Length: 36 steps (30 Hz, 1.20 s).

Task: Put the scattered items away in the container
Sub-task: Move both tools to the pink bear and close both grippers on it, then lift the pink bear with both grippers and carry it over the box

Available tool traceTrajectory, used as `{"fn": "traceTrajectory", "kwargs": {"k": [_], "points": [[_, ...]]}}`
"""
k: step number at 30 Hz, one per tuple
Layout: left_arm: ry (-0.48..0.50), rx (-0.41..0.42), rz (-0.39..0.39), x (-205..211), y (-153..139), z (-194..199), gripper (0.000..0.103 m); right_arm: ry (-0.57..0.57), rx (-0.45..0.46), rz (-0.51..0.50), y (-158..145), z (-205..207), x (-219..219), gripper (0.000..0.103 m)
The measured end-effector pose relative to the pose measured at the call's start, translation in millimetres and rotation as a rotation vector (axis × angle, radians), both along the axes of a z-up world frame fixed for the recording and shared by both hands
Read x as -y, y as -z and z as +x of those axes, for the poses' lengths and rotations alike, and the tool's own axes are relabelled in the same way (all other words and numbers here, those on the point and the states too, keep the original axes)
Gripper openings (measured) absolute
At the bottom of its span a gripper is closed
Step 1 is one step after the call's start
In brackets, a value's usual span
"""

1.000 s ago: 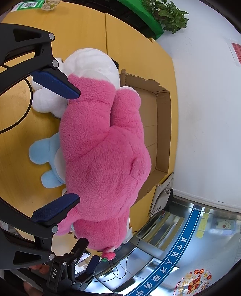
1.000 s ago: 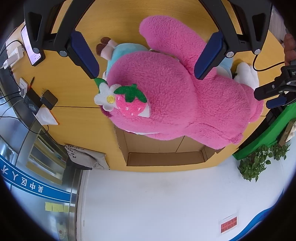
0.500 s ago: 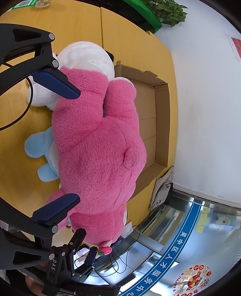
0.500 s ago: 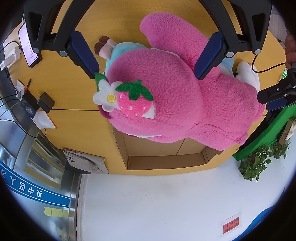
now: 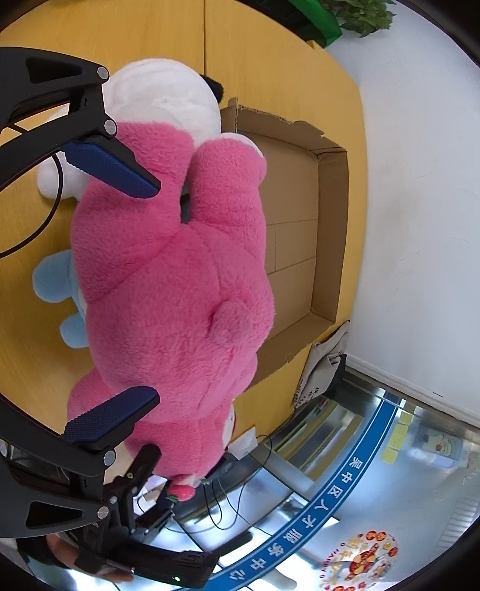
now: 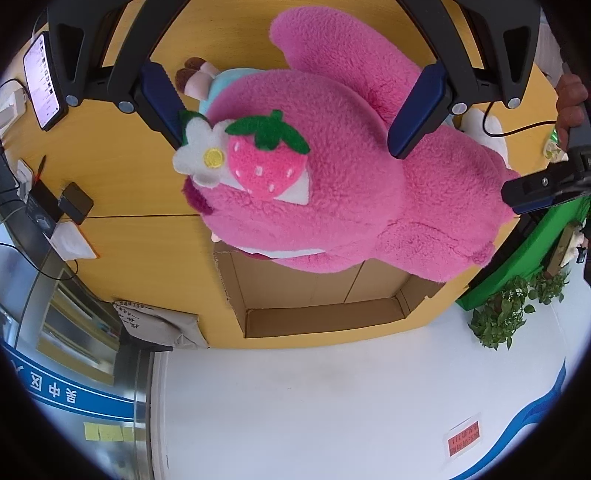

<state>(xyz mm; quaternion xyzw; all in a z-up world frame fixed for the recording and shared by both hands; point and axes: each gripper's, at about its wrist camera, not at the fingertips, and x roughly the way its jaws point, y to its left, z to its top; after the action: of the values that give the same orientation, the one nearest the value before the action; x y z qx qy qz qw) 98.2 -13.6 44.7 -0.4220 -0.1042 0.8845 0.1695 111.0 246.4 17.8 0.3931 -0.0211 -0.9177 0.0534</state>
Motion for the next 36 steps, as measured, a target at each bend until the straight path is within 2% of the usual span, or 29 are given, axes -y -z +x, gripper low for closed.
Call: {"fn": "traceTrajectory", "kwargs": {"k": [6,11,13,17,20,27,32,36], "points": [[0.080,0.027,0.020,-7.2,2.8,-25.0,0.103,-0.010,-0.014,-0.008,-6.4,-16.6,-3.9,0.103],[0.137,0.074,0.013,-16.5,19.5,-46.3,0.103,-0.024,-0.004,-0.010,0.8,-38.0,-8.0,0.103],[0.156,0.081,0.016,-17.6,22.6,-48.8,0.100,-0.034,0.013,-0.013,8.5,-43.3,-7.4,0.103],[0.183,0.078,0.021,-17.7,24.8,-47.8,0.085,-0.061,0.006,-0.022,20.2,-42.9,-6.5,0.102],[0.202,0.056,0.012,-20.3,22.1,-44.3,0.074,-0.072,-0.023,-0.010,22.7,-39.8,-4.2,0.096],[0.225,0.026,0.047,-14.9,13.2,-38.7,0.046,-0.119,-0.092,0.003,14.1,-30.0,2.1,0.066],[0.225,-0.023,0.070,-11.9,1.4,-27.5,0.039,-0.132,-0.162,-0.016,2.2,-25.9,1.8,0.059],[0.202,-0.086,0.111,-0.9,-16.4,-20.9,0.038,-0.158,-0.291,-0.042,-19.8,-18.6,0.5,0.058]]}}
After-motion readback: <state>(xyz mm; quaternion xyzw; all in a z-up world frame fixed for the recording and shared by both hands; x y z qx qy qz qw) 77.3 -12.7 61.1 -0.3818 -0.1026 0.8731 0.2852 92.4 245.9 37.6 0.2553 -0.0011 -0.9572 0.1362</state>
